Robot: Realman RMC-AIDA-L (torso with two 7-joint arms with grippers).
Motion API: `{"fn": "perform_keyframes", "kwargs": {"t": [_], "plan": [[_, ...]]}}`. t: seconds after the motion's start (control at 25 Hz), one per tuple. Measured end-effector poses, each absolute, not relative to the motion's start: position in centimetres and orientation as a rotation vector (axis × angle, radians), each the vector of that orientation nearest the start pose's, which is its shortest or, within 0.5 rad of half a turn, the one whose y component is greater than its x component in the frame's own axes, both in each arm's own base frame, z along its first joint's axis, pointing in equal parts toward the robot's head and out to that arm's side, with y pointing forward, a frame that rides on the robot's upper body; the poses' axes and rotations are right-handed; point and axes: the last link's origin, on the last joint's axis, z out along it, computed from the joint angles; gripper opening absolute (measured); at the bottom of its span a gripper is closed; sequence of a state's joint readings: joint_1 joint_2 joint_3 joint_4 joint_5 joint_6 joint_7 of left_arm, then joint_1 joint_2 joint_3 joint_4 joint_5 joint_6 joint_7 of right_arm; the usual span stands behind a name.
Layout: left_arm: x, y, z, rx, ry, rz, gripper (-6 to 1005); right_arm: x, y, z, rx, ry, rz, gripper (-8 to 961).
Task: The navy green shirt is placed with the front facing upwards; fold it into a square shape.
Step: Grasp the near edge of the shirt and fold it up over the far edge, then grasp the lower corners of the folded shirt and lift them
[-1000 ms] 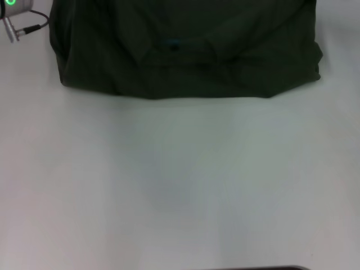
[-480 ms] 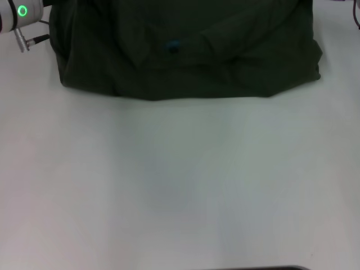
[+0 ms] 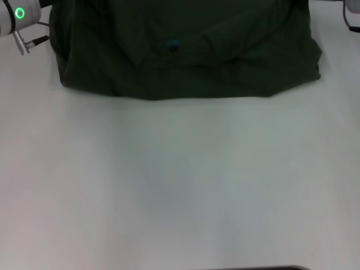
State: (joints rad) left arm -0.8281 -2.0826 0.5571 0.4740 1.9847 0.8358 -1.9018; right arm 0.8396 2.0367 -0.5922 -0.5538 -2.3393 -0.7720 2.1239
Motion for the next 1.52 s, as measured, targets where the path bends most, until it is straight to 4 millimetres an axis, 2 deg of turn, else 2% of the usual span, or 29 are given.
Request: {"fn": "perform_keyframes", "kwargs": {"t": [0.08,0.28,0.56,0.64,0.88,1.04,1.2,1.32,1.52], "plan": [[-23.4,45.7,0.1,-2.017,-1.271,-0.727,101,25.6,46.8,2.7,-1.992,1.206,0.374,138],[-23.4,45.6,0.0,-2.018,-1.275,-0.727,293,25.1,46.9,1.7,-1.994,1.176,0.347,250],[-23.8,45.5,0.4,-1.988,-1.288,-0.750,453,25.6,47.0,2.2,-1.936,1.197,0.363,401],[-23.9,45.5,0.8,-1.964,-1.296,-0.780,499,25.8,47.0,2.5,-1.931,1.198,0.364,482],[-24.1,45.1,1.9,-1.923,-1.299,-0.873,762,25.8,47.1,3.2,-1.919,1.185,0.371,747],[-24.0,44.8,2.2,-1.925,-1.305,-0.916,861,25.7,47.1,3.5,-1.921,1.173,0.376,746],[-24.2,44.2,2.7,-1.934,-1.301,-0.950,861,26.1,46.4,4.3,-1.924,1.176,0.392,745],[-24.1,43.2,2.9,-2.009,-1.279,-0.971,861,27.3,45.1,5.0,-1.921,1.202,0.419,744],[-24.1,41.2,3.4,-2.131,-1.252,-0.999,861,29.4,41.8,6.1,-2.001,1.222,0.455,743]]}}
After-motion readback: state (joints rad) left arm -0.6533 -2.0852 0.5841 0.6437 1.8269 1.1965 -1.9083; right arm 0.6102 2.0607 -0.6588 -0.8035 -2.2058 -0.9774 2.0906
